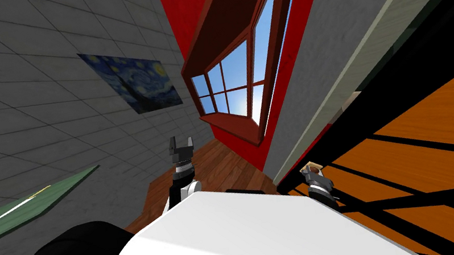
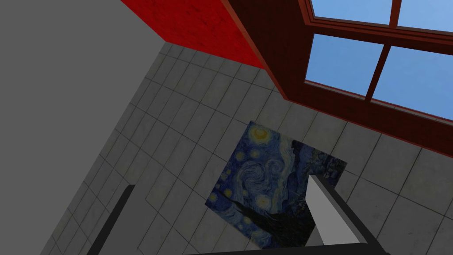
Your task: Pull the door open
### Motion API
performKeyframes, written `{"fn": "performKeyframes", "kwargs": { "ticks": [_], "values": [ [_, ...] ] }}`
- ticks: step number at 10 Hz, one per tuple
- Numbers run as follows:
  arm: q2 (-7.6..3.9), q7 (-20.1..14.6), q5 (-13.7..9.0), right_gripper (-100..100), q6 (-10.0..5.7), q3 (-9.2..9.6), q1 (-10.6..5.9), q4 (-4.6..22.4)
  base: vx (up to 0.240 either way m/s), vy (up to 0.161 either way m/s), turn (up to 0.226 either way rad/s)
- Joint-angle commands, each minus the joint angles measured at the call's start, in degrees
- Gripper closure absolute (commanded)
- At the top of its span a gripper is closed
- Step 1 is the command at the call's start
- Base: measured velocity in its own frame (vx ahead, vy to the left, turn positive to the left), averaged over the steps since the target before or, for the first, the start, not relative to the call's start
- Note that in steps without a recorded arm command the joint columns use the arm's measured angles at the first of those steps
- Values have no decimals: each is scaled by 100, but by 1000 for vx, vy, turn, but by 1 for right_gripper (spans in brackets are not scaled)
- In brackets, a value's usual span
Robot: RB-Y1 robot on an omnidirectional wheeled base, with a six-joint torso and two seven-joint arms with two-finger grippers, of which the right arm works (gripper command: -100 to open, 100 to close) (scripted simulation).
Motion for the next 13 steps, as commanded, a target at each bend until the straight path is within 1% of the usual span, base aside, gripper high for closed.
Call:
{"fn": "performKeyframes", "kwargs": {
  "ticks": [1,2,4,6,7,8,10,11,12,13],
  "values": [
    [-3,-5,-2,100,-9,-4,2,-3,0,0,0],
    [-23,-69,54,100,1,93,22,-41,-130,6,47],
    [-51,-150,120,100,4,207,47,-92,-227,29,72],
    [-92,-270,217,100,7,373,85,-165,-242,-5,71],
    [-92,-270,217,100,7,373,85,-165,-147,34,45],
    [-123,-361,292,100,9,501,114,-221,-169,56,46],
    [-153,-445,360,100,12,619,141,-274,-243,37,51],
    [-144,-403,334,100,12,570,113,-244,-111,14,26],
    [-183,-513,423,100,-13,727,169,-282,-141,14,80],
    [-195,-535,441,100,-20,757,181,-295,-219,-7,61]
  ]
}}
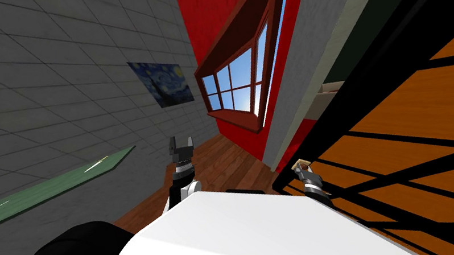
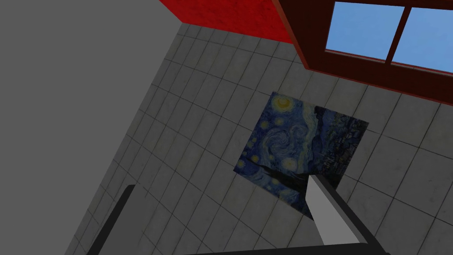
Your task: Pull the door open
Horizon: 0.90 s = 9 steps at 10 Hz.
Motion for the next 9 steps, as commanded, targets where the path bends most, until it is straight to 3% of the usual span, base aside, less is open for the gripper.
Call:
{"fn": "performKeyframes", "kwargs": {
  "ticks": [1,5,6,7,9],
  "values": [
    [-33,-84,66,100,-49,110,23,-4,-217,-17,54],
    [-168,-324,260,100,-126,440,149,-144,-254,23,58],
    [-193,-369,297,100,-140,501,172,-170,-184,-25,56],
    [-167,-368,285,100,-167,482,116,-31,-78,-5,25],
    [-255,-509,399,100,-248,672,208,-102,-171,-18,63]
  ]
}}
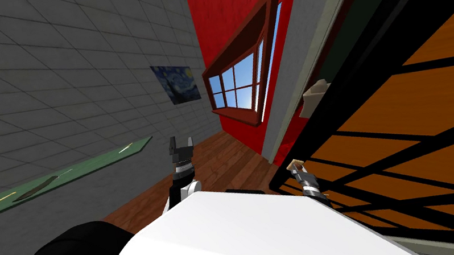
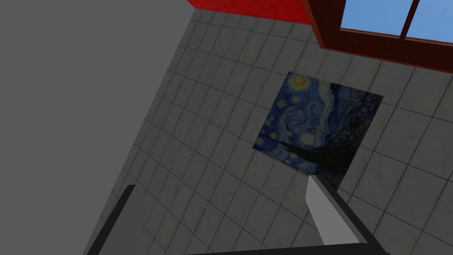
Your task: Pull the door open
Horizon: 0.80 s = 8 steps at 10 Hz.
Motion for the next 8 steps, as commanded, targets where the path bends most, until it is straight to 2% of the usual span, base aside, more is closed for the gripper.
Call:
{"fn": "performKeyframes", "kwargs": {
  "ticks": [1,6,7,8],
  "values": [
    [-58,-95,70,100,-59,117,61,-33,-213,-22,49],
    [-274,-386,292,100,-245,480,238,-192,-226,-13,51],
    [-253,-340,266,100,-189,440,236,-217,-106,-1,17],
    [-305,-420,341,100,-273,562,309,-239,-167,-30,72]
  ]
}}
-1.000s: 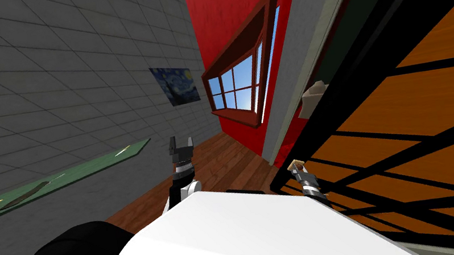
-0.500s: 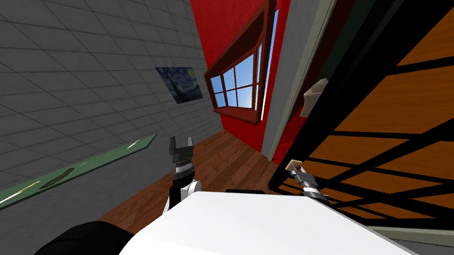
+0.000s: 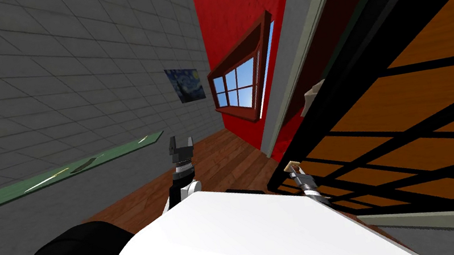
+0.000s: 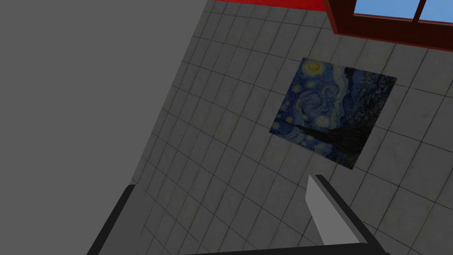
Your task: Pull the door open
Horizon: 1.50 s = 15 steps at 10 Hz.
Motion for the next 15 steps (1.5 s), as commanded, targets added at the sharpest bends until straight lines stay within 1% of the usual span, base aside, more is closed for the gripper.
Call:
{"fn": "performKeyframes", "kwargs": {
  "ticks": [1,7,8,9,10,15],
  "values": [
    [-47,-58,50,100,-85,76,55,-29,-196,-48,69],
    [-295,-356,312,100,-481,484,284,-106,-200,-47,64],
    [-249,-312,293,100,-426,455,249,-90,-99,-13,20],
    [-291,-386,334,100,-539,521,288,-31,-123,-38,140],
    [-304,-404,341,100,-568,533,295,-17,-189,-44,147],
    [-459,-617,434,100,-918,675,378,154,-202,-46,129]
  ]
}}
